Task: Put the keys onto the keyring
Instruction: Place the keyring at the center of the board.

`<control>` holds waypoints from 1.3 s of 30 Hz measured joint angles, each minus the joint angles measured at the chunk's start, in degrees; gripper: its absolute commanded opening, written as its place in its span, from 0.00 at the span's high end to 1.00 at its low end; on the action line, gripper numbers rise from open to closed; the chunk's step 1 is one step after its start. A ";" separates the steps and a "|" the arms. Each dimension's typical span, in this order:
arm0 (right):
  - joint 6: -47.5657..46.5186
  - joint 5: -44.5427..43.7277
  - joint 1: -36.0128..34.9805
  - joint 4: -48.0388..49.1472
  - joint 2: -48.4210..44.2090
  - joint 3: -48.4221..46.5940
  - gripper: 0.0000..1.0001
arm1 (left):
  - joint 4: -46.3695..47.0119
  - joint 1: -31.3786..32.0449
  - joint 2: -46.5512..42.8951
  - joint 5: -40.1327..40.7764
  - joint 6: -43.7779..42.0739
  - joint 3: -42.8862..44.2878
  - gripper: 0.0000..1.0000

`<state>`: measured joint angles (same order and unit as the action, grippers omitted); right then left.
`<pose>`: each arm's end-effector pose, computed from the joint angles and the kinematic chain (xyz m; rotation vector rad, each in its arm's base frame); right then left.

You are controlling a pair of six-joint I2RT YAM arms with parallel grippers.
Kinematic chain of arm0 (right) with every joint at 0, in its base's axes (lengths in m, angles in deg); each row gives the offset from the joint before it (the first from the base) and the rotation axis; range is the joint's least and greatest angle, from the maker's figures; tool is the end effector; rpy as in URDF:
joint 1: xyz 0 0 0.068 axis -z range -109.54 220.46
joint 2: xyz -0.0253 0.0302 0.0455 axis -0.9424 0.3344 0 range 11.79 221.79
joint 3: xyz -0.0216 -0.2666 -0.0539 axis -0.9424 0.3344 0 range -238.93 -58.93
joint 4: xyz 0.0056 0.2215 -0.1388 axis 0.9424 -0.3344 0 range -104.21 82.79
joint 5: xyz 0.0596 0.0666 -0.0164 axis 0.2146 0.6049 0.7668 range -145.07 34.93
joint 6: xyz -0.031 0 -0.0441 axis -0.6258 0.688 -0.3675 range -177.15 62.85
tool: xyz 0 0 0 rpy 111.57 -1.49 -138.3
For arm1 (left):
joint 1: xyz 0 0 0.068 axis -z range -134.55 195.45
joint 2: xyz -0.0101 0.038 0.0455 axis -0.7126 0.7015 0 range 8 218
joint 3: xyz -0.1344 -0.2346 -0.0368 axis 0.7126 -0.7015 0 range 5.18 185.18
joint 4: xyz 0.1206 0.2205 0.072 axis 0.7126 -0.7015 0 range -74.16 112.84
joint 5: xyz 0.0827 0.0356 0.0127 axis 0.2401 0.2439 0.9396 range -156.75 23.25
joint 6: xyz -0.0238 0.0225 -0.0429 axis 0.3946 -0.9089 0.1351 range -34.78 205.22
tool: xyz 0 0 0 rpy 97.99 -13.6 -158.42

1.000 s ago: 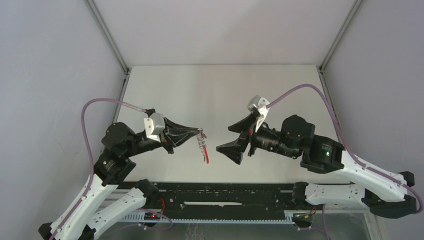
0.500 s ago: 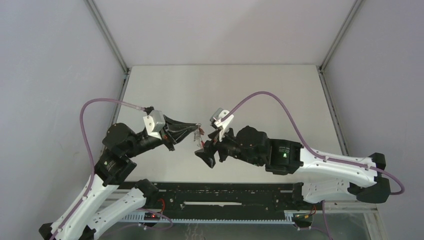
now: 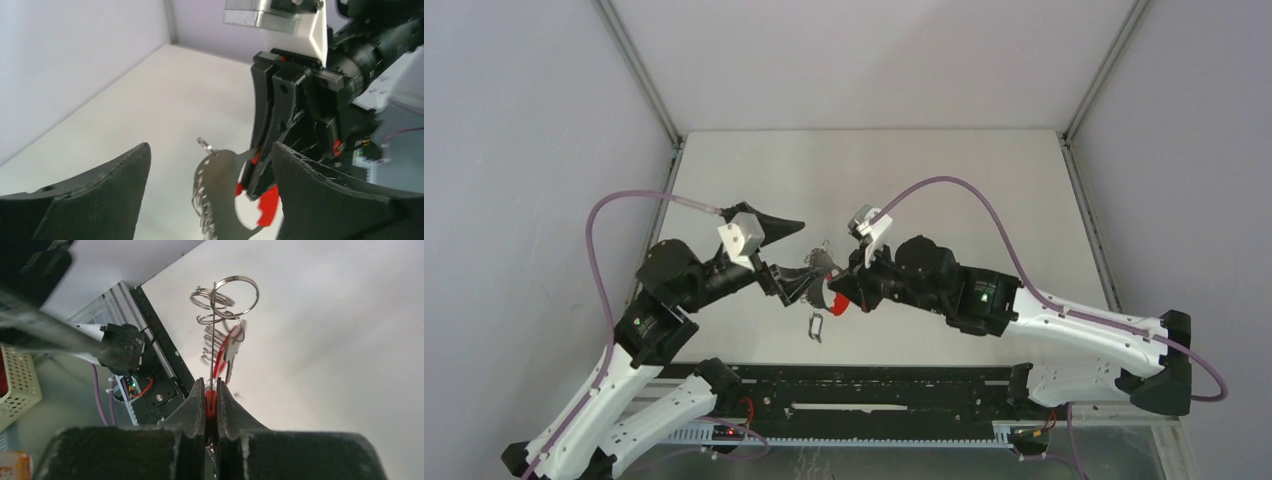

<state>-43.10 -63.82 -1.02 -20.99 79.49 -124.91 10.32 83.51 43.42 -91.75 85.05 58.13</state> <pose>0.0914 0.2560 0.3813 -0.8300 1.7489 0.8893 0.0900 -0.0898 0.4067 0.8388 1.3055 -0.8507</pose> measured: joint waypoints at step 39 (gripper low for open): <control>23.98 40.17 40.41 15.58 36.94 10.36 0.51 | -38.03 -29.49 18.38 26.18 -15.15 3.32 0.00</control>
<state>-19.13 -23.65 39.39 -5.41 116.43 -114.55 -27.71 54.03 61.80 -65.56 69.91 61.45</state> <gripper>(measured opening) 0.272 0.996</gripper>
